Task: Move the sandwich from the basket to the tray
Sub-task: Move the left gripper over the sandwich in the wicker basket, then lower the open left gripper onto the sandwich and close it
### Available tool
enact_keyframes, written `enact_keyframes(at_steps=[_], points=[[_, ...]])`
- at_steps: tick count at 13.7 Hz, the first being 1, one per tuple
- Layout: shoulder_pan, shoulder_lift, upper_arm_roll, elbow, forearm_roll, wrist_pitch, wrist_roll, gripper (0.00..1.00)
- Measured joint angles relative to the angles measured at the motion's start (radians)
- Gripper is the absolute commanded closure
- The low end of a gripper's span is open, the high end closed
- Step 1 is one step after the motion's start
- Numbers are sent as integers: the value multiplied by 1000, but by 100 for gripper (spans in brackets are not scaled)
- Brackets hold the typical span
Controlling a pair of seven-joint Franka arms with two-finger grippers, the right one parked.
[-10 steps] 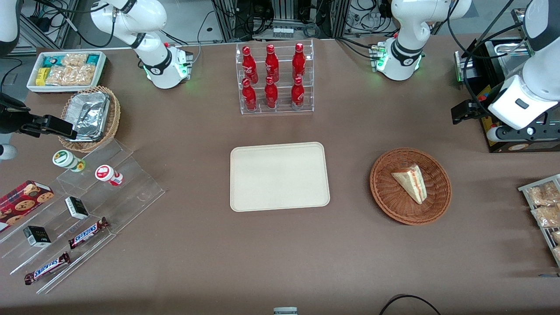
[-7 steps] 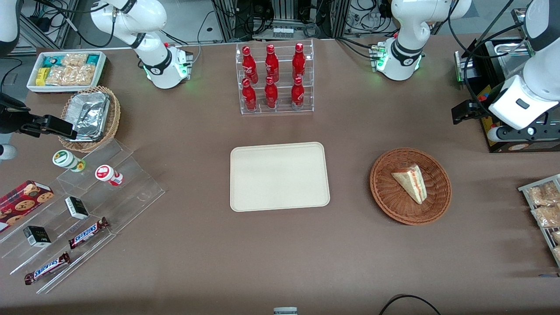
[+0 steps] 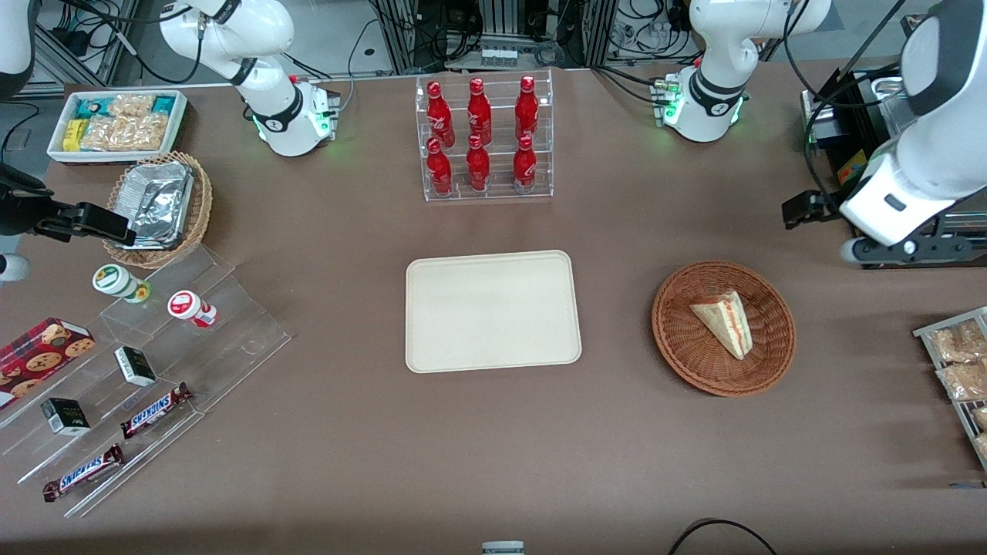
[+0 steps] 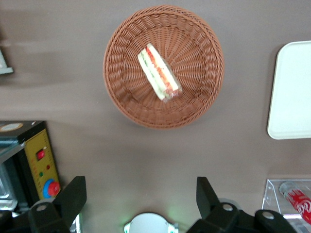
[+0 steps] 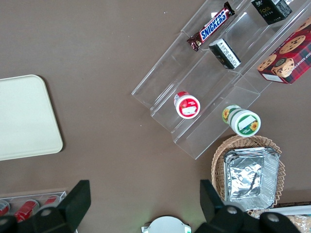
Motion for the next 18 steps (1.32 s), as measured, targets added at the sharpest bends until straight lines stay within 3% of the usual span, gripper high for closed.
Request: enact_keyframes(at_steps=[6,18], points=[[-7,15,0,-226,-2,273,0,0],[-5,33,3,-490,-8,670,-23,0]])
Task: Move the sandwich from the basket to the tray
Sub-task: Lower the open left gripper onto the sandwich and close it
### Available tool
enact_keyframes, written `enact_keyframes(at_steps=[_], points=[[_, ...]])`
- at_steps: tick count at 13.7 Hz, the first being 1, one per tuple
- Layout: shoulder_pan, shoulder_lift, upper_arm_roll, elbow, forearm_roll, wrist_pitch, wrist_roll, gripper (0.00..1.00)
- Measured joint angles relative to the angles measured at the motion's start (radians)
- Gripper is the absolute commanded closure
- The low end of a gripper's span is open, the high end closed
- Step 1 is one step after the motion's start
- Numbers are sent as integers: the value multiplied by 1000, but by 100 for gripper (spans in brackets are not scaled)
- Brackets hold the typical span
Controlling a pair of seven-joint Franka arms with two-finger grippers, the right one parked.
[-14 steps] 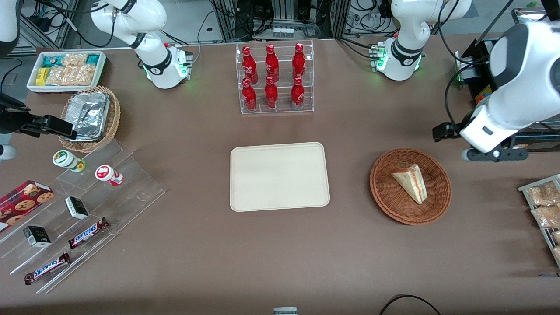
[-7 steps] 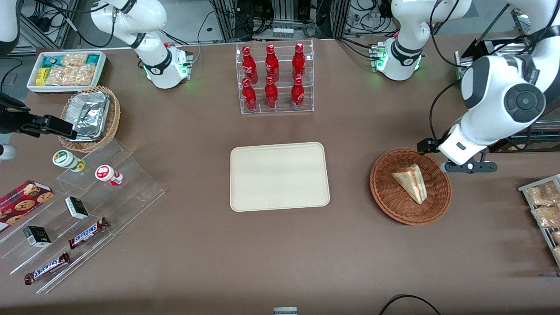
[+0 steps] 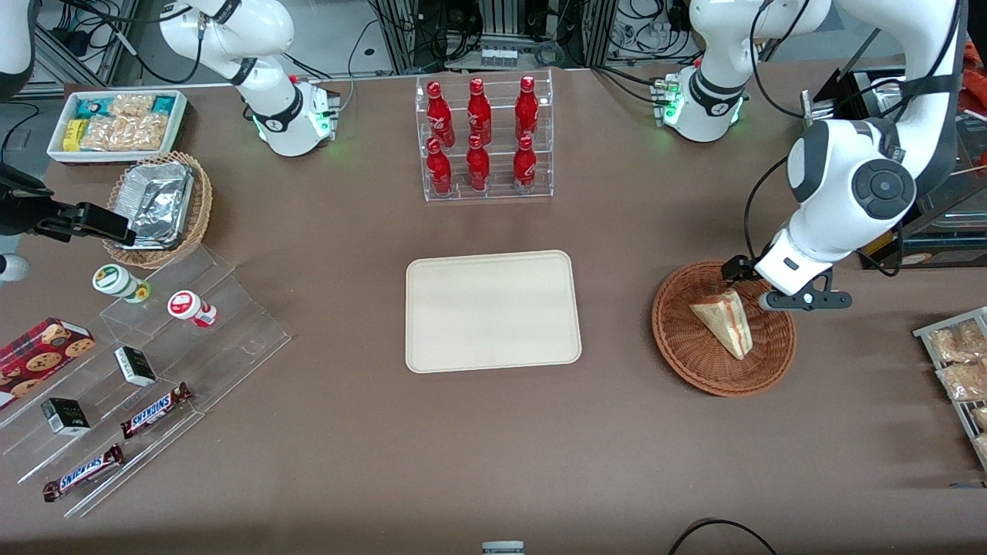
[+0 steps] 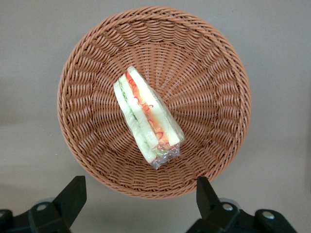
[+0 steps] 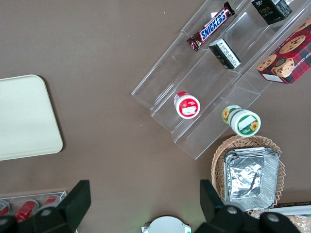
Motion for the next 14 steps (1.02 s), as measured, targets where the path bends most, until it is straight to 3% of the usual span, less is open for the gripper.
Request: enact_keyframes(at_steps=[14], points=[[-4,136,1,-25,-5,199,-553,0]])
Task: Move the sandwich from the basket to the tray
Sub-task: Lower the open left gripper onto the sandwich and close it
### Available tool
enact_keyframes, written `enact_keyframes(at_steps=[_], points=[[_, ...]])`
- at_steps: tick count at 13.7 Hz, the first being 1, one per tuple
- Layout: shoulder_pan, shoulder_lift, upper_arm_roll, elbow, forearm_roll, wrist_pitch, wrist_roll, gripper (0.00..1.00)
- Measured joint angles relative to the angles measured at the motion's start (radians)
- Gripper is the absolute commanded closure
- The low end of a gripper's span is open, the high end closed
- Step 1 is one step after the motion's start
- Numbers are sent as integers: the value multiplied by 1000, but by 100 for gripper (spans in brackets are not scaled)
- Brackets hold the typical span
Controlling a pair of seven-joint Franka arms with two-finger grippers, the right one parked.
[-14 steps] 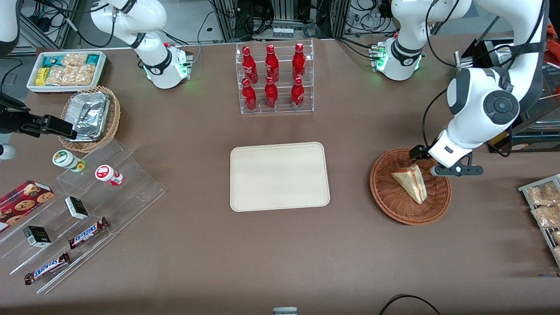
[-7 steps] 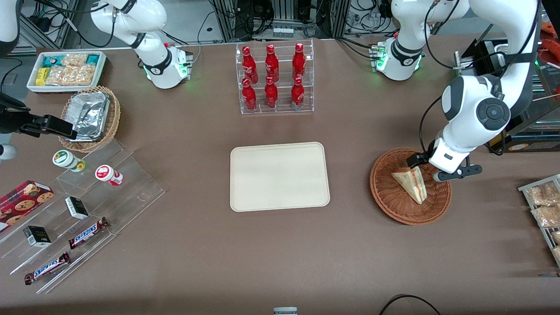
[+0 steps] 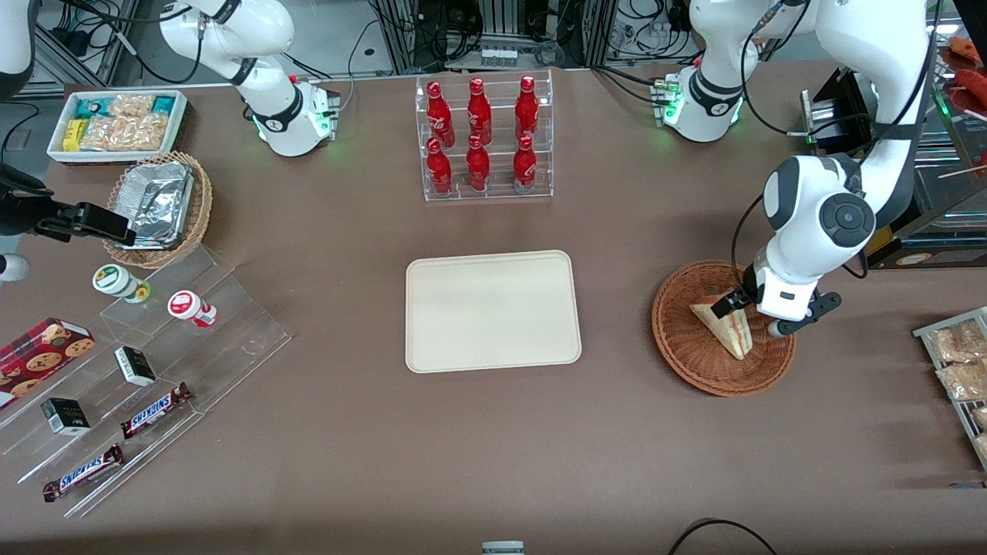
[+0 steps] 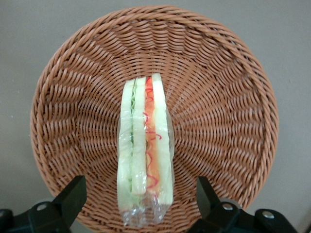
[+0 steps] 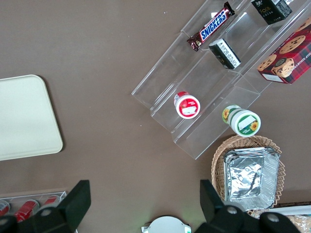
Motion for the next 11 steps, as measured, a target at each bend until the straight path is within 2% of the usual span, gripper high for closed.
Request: enact_keyframes(at_steps=[8,10,11], points=[[0,57,0,-5,-40,22,-53,0],[0,66,0,-5,-41,25,-55,3],[0,68,0,-5,-41,26,-55,9]])
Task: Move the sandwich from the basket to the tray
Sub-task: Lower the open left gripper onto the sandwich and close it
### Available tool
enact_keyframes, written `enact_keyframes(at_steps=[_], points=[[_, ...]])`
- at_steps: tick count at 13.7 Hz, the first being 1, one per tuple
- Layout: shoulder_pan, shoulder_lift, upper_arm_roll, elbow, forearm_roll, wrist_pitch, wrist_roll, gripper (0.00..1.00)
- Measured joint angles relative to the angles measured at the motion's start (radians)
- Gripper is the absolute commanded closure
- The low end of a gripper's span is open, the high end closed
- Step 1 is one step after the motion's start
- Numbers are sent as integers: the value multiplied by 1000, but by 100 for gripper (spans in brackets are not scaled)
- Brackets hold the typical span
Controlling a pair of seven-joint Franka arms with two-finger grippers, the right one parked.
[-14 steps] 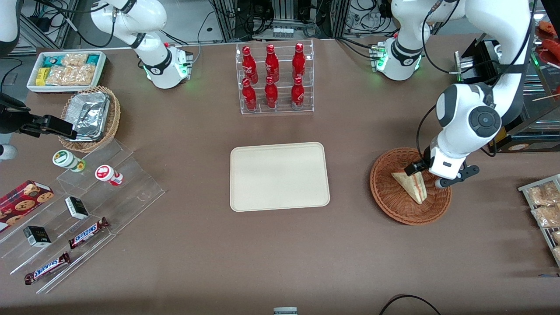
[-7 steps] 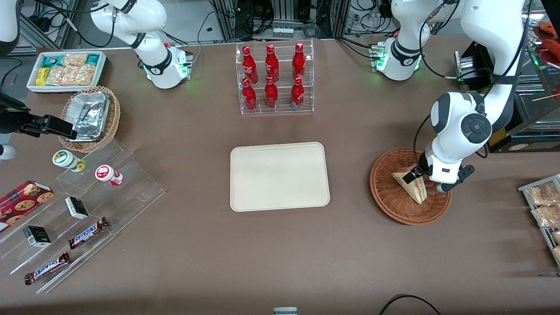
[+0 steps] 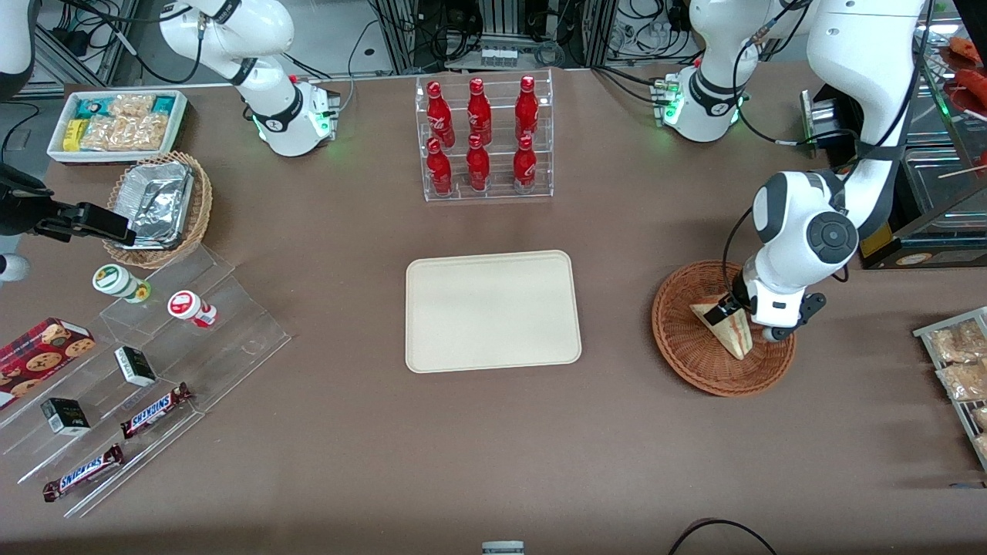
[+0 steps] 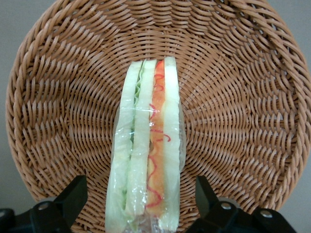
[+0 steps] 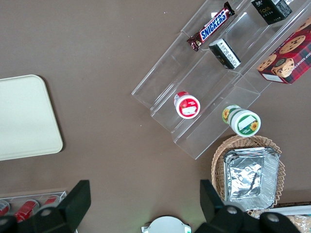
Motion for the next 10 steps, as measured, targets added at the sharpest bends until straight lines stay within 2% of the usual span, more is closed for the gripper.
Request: enact_keyframes(at_steps=[1,2,3,5,7,10], points=[[0,1,0,0,0,2,0,20],[0,3,0,0,0,7,0,36],[0,5,0,0,0,12,0,55],[0,10,0,0,0,14,0,87],[-1,12,0,0,0,14,0,100],[-11,12,-1,0,1,11,4,100]])
